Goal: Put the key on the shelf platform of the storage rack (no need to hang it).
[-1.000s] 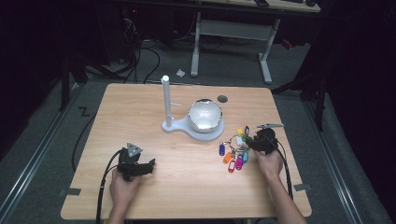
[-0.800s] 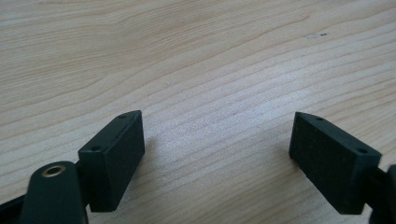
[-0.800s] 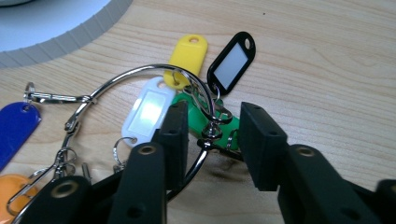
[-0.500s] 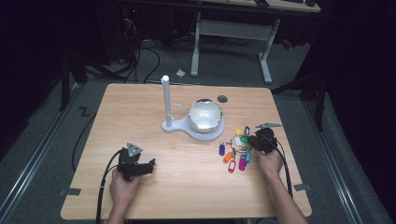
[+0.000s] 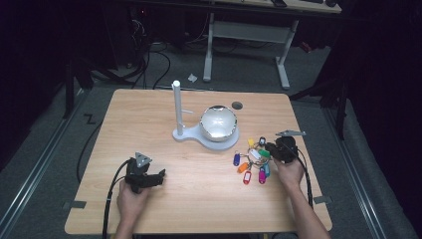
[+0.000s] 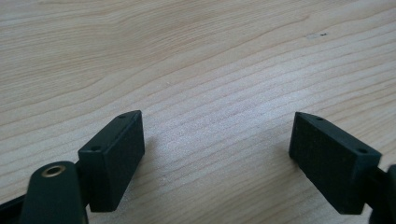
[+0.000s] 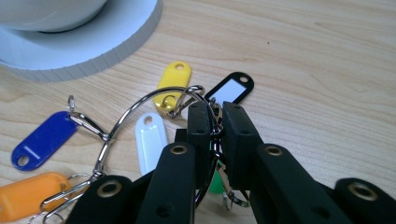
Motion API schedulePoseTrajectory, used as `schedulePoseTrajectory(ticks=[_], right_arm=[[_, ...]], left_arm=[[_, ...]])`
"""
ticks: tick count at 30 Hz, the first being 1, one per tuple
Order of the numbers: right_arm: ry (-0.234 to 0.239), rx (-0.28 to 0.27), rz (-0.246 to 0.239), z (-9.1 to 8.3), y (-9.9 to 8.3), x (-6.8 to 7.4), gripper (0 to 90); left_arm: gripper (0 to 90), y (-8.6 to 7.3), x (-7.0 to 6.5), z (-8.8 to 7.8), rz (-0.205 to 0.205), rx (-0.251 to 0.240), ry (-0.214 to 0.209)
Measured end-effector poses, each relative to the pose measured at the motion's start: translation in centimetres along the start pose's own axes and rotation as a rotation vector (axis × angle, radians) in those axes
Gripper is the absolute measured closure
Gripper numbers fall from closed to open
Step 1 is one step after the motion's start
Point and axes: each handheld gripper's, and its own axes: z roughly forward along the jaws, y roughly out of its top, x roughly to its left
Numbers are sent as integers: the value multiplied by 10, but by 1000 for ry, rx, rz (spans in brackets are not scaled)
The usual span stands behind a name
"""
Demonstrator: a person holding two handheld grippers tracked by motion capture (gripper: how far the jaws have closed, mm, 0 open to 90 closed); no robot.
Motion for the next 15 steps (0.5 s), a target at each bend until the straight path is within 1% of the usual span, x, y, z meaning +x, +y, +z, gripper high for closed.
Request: schedulePoseTrajectory(ticks=[9, 13, 15], right_arm=[[10, -41, -16, -16, 5, 1, 832], [10, -66, -42, -26, 11, 4, 832], [11, -75, -47, -32, 14, 5, 833]], left_arm=[[186, 0, 0, 0, 0, 0, 0], [186, 0, 0, 0, 0, 0, 0], [186, 0, 0, 0, 0, 0, 0]])
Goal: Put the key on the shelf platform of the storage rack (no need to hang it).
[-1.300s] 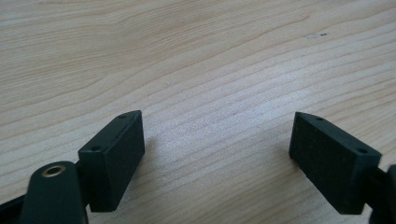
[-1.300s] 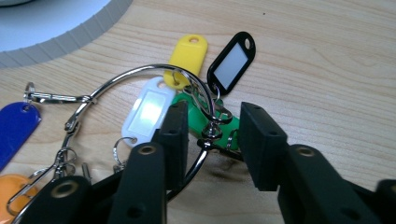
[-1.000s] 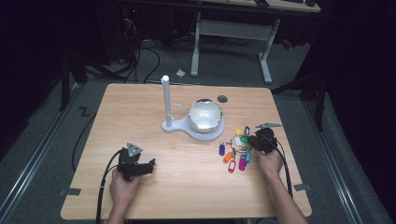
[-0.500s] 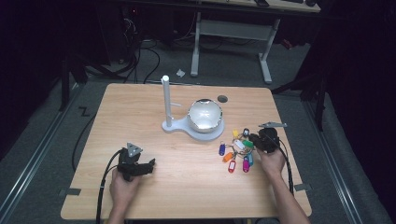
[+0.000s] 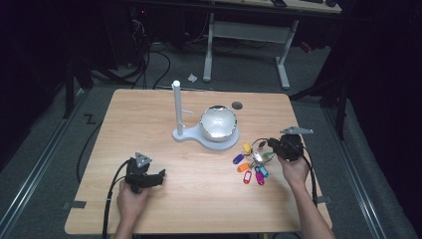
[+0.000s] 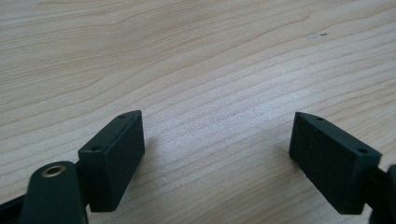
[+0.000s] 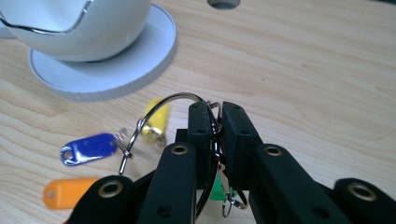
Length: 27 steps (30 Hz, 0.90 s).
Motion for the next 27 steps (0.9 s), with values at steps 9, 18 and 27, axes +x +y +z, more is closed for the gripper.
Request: schedulePoseTrajectory(ticks=[9, 18, 27], right_arm=[[16, -22, -2, -13, 2, -1, 834], [24, -56, -55, -33, 13, 6, 837], [47, -92, -91, -51, 29, 15, 837]], left_arm=[[186, 0, 0, 0, 0, 0, 0], [186, 0, 0, 0, 0, 0, 0], [186, 0, 0, 0, 0, 0, 0]])
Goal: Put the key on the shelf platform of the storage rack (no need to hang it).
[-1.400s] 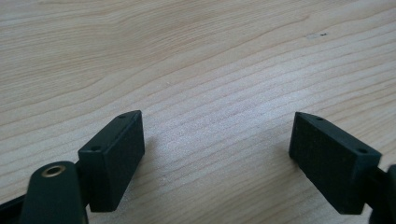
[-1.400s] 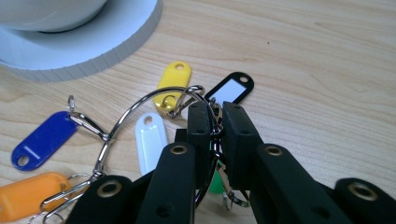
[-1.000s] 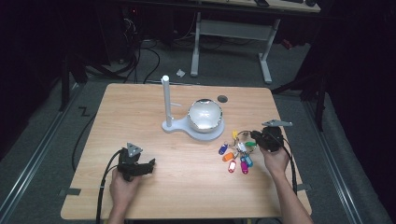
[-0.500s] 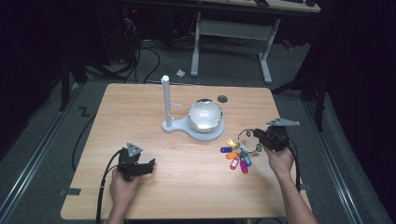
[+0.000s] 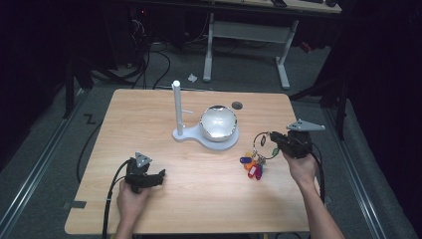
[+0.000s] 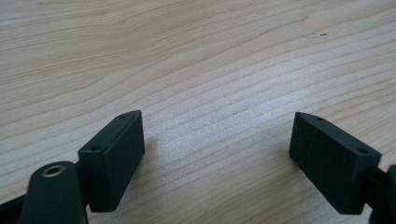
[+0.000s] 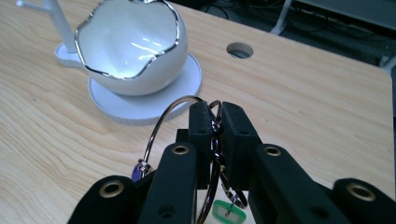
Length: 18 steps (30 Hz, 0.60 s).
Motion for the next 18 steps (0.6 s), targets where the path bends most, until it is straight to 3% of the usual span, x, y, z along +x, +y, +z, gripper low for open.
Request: schedulePoseTrajectory(ticks=[18], right_arm=[[17, -51, -78, -22, 35, 13, 838]], left_arm=[[186, 0, 0, 0, -1, 0, 0]])
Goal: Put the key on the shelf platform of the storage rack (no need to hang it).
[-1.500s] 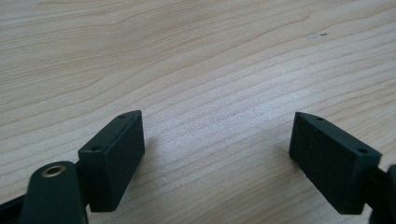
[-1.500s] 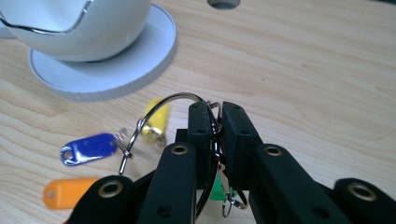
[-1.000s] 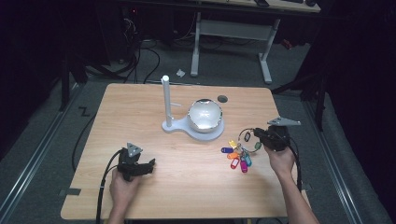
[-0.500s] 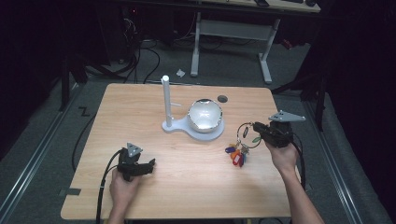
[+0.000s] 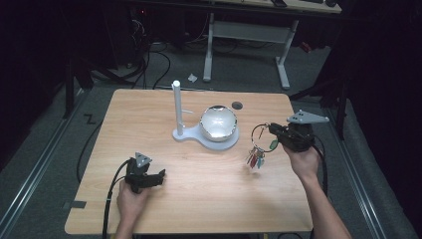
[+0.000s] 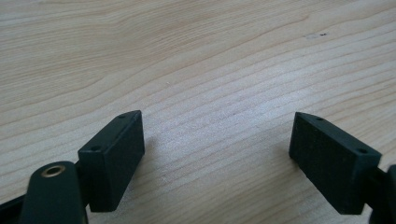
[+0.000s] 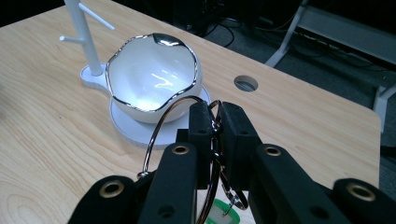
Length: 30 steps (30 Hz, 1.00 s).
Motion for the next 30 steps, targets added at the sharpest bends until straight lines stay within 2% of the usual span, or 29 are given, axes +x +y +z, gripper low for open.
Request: schedulePoseTrajectory(ticks=[8, 20, 30], right_arm=[[13, -20, -9, -6, 17, 3, 838], [28, -29, -59, -2, 44, 10, 838], [47, -33, -48, 8, 58, 10, 838]], left_arm=[[186, 0, 0, 0, 0, 0, 0], [186, 0, 0, 0, 0, 0, 0], [186, 0, 0, 0, 1, 0, 0]])
